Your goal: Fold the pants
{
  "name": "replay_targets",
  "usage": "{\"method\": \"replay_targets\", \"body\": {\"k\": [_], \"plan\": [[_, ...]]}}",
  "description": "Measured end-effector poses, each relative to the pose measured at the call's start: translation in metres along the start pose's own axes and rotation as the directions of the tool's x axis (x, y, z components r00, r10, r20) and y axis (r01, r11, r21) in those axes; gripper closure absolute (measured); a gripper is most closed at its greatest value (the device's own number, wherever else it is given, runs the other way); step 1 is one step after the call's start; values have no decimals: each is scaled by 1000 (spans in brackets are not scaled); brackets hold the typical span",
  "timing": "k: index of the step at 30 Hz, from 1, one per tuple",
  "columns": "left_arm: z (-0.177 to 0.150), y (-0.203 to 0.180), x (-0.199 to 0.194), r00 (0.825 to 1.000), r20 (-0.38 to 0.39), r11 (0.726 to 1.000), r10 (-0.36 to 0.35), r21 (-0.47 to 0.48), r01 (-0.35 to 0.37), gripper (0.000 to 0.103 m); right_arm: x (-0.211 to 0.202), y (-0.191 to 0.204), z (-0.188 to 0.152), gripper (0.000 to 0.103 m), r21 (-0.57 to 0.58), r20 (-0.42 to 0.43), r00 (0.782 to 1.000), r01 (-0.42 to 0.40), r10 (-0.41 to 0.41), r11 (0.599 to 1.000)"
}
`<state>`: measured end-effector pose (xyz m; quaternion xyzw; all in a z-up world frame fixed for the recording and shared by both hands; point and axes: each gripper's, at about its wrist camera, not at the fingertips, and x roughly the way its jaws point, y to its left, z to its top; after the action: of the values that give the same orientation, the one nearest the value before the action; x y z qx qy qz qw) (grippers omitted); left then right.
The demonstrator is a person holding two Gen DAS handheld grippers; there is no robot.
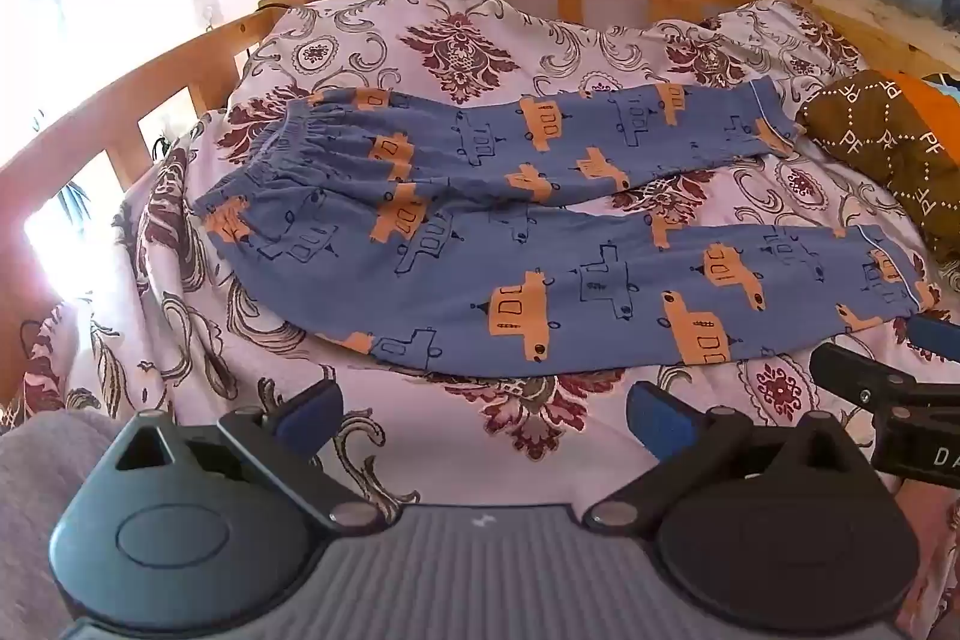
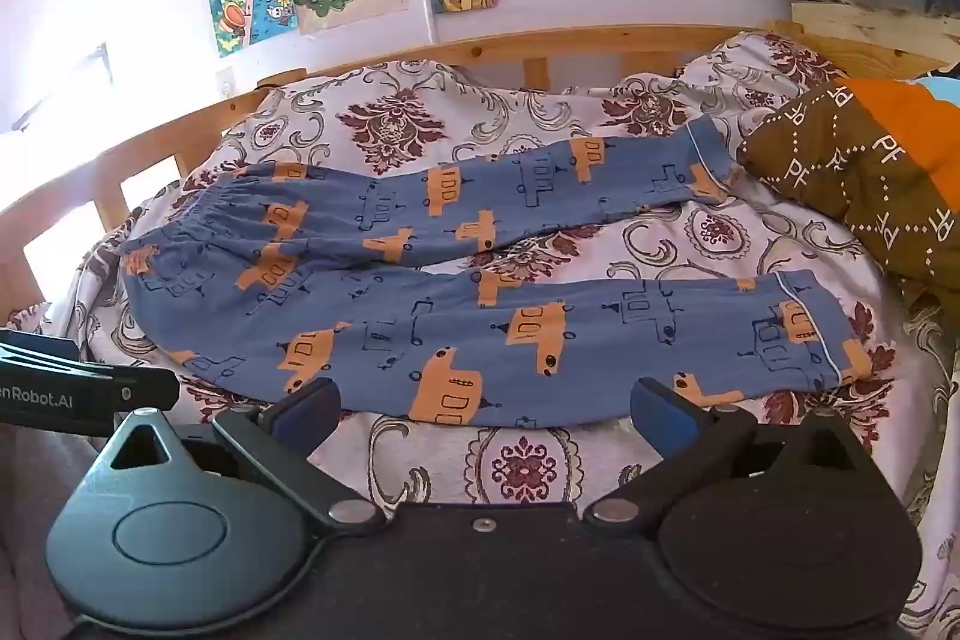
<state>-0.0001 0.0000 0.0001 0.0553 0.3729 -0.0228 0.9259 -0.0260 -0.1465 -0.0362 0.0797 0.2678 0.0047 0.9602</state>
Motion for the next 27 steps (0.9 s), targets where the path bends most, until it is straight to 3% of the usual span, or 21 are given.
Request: {"method": "replay_targets", "body": {"k": [27], "plan": [[0, 0, 0, 1000, -6, 1000, 3, 2, -3, 0, 1, 1, -1, 1, 1, -5, 1000, 1, -1, 1000]]}}
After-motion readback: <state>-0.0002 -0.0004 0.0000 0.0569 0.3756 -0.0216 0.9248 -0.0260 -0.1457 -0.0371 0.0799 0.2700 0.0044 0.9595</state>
